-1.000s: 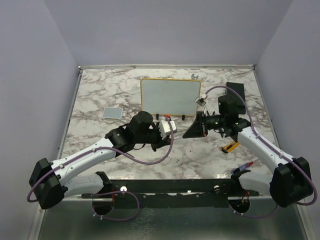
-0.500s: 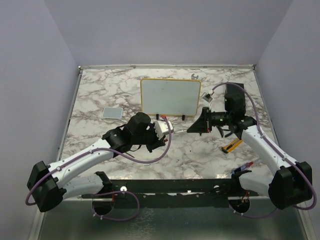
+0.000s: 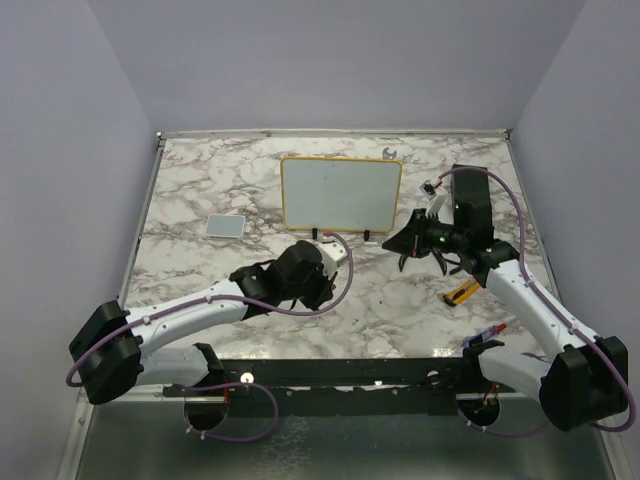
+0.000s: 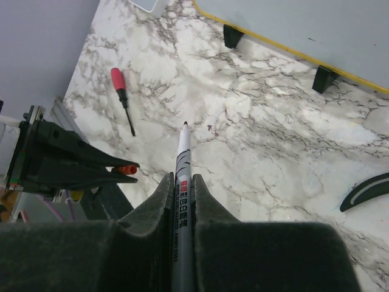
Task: Write a sentence on the whiteboard
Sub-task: Place the pen cap at the center of the board.
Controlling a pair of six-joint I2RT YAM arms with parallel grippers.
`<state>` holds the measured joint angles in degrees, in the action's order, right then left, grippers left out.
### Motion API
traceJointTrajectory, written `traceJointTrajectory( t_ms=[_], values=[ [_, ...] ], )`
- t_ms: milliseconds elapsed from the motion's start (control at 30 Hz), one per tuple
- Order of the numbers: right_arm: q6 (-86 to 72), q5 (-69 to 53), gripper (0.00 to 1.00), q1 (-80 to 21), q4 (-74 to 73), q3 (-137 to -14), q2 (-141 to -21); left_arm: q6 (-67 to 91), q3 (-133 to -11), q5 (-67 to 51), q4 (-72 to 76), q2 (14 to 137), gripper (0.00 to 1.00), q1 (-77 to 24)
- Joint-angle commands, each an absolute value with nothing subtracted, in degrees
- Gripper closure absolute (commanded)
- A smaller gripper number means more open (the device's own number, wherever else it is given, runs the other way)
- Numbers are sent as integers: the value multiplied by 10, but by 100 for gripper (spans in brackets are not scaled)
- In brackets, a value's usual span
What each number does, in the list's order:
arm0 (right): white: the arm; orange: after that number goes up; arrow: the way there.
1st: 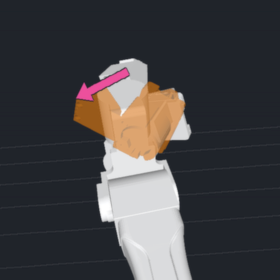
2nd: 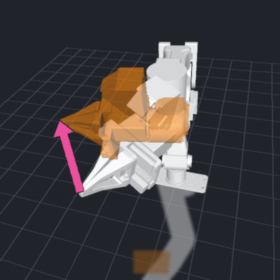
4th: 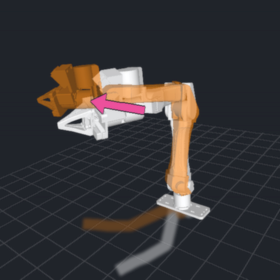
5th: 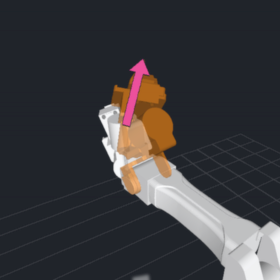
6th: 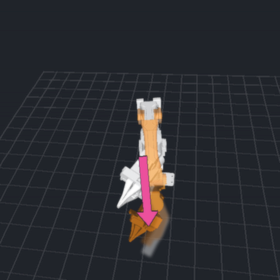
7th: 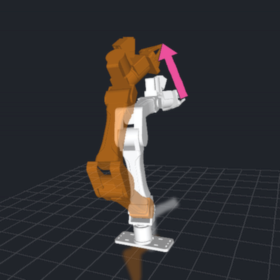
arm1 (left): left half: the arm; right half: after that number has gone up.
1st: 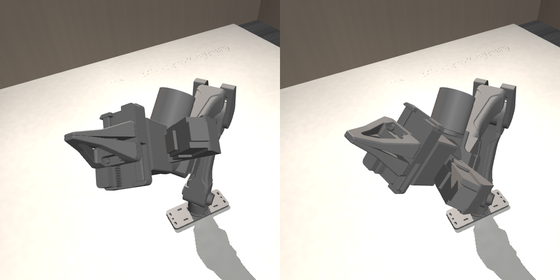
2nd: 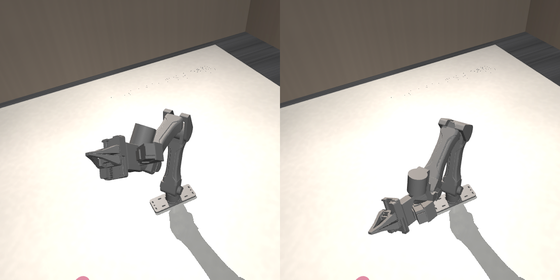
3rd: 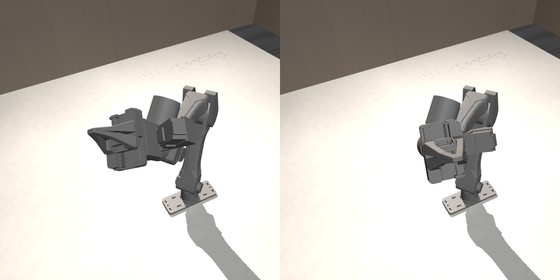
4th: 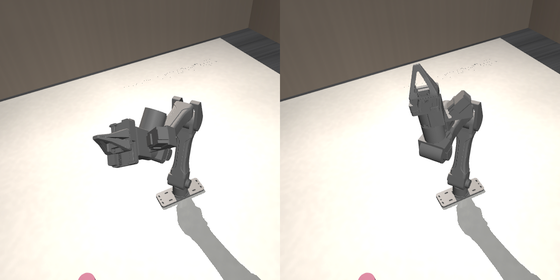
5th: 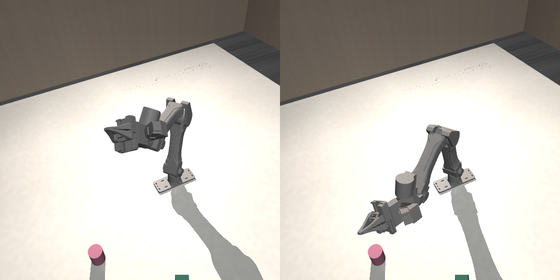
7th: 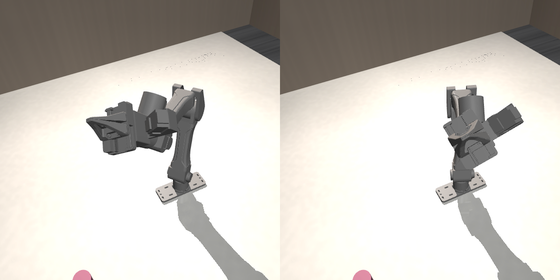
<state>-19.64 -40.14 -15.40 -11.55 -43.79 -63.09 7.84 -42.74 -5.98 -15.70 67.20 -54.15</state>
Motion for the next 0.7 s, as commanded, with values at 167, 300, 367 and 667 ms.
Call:
traceJointTrajectory(
  t_ms=[167,300,367,667],
  values=[
    [-224,-319,100,-159,-63,-396,-609,223,-409,113,-87,778,88,-610],
    [-227,-313,100,-159,-58,-385,-603,235,-408,115,-66,818,86,-629],
    [-229,-311,100,-159,-54,-378,-601,240,-410,127,-67,833,82,-636],
    [-229,-294,100,-159,-55,-369,-595,254,-406,148,-67,866,59,-647]
  ],
)
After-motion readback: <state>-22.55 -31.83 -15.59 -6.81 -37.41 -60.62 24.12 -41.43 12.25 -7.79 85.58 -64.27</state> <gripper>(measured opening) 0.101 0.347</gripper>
